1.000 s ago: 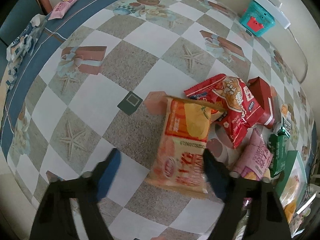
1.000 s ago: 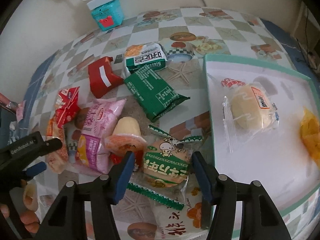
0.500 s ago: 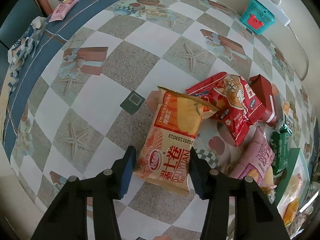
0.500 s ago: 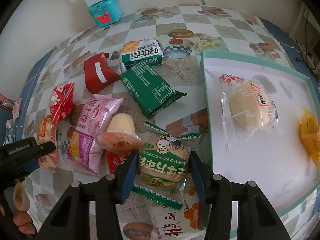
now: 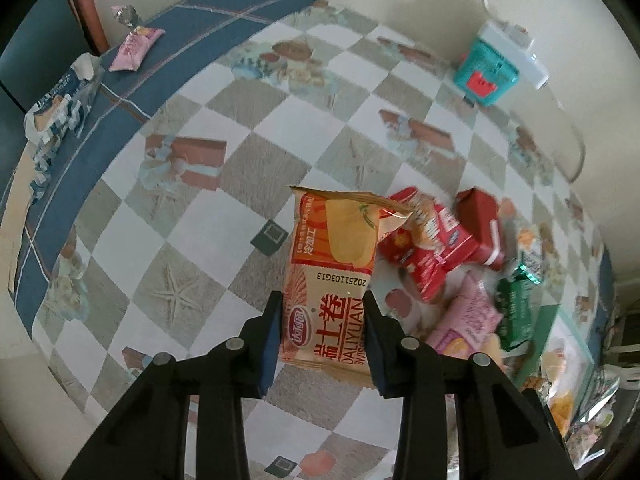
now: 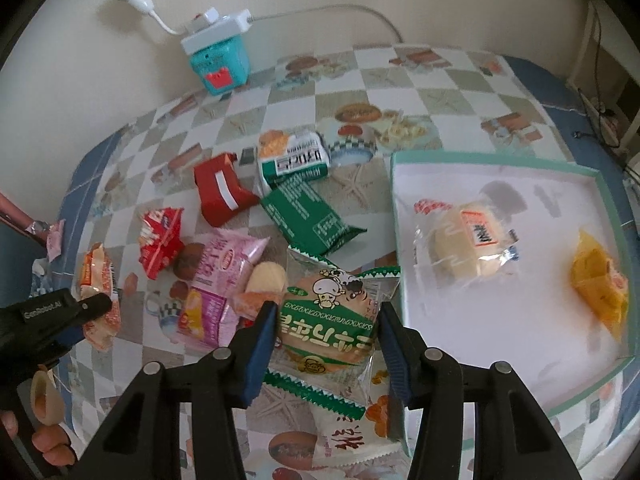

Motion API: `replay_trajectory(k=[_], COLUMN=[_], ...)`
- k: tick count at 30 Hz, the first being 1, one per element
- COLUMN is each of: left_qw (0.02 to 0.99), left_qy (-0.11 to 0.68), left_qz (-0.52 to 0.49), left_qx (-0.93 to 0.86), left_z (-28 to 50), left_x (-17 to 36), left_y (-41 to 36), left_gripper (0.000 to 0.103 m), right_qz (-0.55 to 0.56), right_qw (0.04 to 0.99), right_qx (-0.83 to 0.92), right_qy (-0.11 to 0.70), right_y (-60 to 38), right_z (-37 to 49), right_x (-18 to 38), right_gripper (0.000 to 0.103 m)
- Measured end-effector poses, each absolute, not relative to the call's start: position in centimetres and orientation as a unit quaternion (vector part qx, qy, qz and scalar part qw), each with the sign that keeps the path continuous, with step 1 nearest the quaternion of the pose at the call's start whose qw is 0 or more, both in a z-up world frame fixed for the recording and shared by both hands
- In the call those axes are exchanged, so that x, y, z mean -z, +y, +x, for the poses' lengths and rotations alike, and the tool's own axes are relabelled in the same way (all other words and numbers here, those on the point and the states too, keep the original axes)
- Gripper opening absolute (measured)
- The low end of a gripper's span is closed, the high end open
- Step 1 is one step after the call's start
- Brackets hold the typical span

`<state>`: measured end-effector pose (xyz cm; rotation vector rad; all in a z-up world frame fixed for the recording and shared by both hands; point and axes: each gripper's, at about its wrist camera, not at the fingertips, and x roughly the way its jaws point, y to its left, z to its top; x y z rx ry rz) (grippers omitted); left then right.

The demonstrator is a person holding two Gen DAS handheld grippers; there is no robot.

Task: Organize snacks
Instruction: 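Carry the bread bag and biscuit pack over the white tray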

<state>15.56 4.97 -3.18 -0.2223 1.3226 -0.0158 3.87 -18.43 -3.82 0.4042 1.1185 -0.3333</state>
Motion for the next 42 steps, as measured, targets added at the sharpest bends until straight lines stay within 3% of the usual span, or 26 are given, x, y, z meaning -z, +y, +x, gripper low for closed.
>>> replay_trajectory(k=[18,42], left_qw=[0.829,0.81], left_qy=[0.547,0.554], left_qz=[-0.11,-0.027], left_qx=[0.039,0.193], left_z=[13.7,7.1], left_x=[-3.4,-5.9], left_y=[4.6,-10.3], left_gripper=[0.039,0.039], right_qz=[0.203,0.284], right_qw=[0.827,0.785], right_qx=[0.203,0.349], right_qy=[0.483,0.424], right_y=[-21.9,-33.9], right_z=[1.2,-9.1], right_x=[-0.7,-3.7], right_gripper=[0.053,0.053])
